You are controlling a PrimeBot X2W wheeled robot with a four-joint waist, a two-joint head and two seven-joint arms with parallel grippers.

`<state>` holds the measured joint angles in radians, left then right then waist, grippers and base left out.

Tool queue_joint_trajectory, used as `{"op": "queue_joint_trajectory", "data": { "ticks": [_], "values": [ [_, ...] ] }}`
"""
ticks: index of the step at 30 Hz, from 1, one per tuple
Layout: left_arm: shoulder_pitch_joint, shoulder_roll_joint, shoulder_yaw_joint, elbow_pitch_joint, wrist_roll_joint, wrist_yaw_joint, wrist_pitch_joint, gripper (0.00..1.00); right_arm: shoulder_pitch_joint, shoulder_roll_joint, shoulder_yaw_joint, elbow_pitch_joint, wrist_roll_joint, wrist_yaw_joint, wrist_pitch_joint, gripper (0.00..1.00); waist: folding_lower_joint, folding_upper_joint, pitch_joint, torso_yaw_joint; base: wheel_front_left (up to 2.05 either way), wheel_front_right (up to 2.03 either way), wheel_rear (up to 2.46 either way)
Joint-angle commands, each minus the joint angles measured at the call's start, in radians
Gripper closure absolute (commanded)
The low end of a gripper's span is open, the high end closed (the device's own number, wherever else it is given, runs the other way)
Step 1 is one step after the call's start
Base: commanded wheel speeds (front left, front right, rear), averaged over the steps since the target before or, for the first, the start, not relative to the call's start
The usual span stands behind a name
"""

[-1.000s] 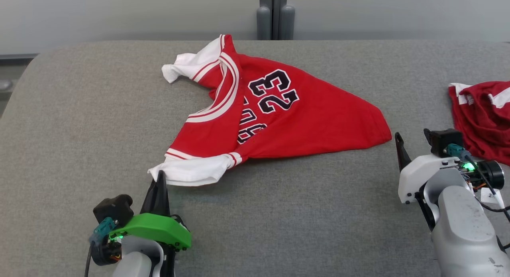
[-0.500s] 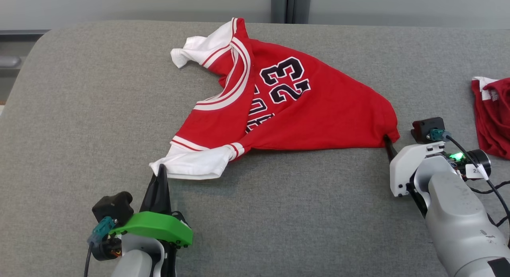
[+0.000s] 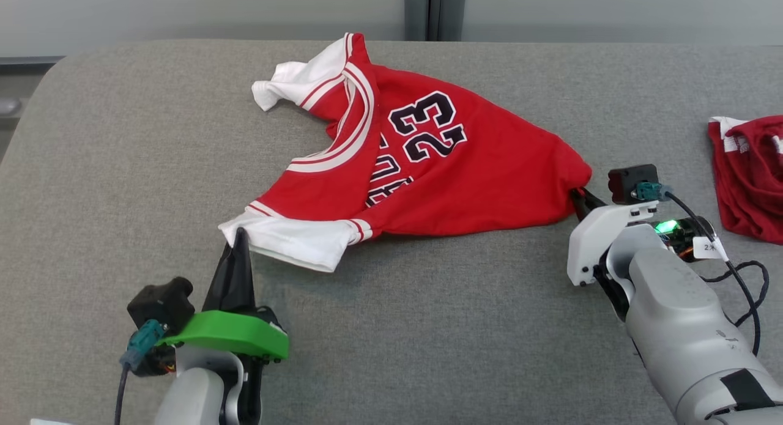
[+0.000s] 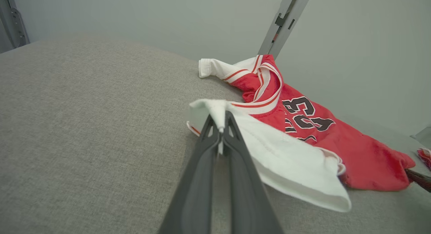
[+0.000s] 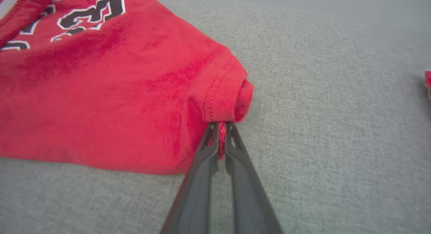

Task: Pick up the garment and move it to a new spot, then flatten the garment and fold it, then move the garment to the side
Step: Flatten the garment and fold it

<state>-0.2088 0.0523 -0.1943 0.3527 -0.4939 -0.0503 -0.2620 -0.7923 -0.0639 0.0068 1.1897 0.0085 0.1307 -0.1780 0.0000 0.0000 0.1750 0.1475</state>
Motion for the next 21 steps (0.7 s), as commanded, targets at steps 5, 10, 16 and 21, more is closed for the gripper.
{"op": "queue_joint_trajectory", "data": {
  "ticks": [5, 10, 16, 21],
  "values": [
    [-0.057, 0.053, 0.020, -0.057, 0.028, -0.023, -0.004, 1.00, -0.021, 0.009, 0.092, -0.057, 0.174, 0.000, -0.011, 1.00, 0.0000, 0.0000, -0.059, -0.035, 0.00, 0.00, 0.00],
    [-0.104, 0.124, 0.028, -0.153, 0.046, -0.034, 0.025, 1.00, 0.018, -0.023, 0.204, -0.228, 0.376, 0.000, 0.039, 1.00, 0.0000, 0.0000, -0.125, -0.070, 0.00, 0.00, 0.00],
    [-0.165, 0.207, 0.050, -0.328, 0.048, -0.038, 0.100, 1.00, 0.096, -0.141, 0.272, -0.554, 0.611, 0.000, 0.145, 1.00, 0.0000, 0.0000, -0.200, -0.109, 0.00, 0.00, 0.00],
    [-0.222, 0.263, 0.066, -0.492, 0.042, -0.039, 0.182, 1.00, 0.177, -0.234, 0.223, -0.841, 0.710, 0.000, 0.238, 1.00, 0.0000, 0.0000, -0.235, -0.139, 0.00, 0.00, 0.00]
  ]
}}
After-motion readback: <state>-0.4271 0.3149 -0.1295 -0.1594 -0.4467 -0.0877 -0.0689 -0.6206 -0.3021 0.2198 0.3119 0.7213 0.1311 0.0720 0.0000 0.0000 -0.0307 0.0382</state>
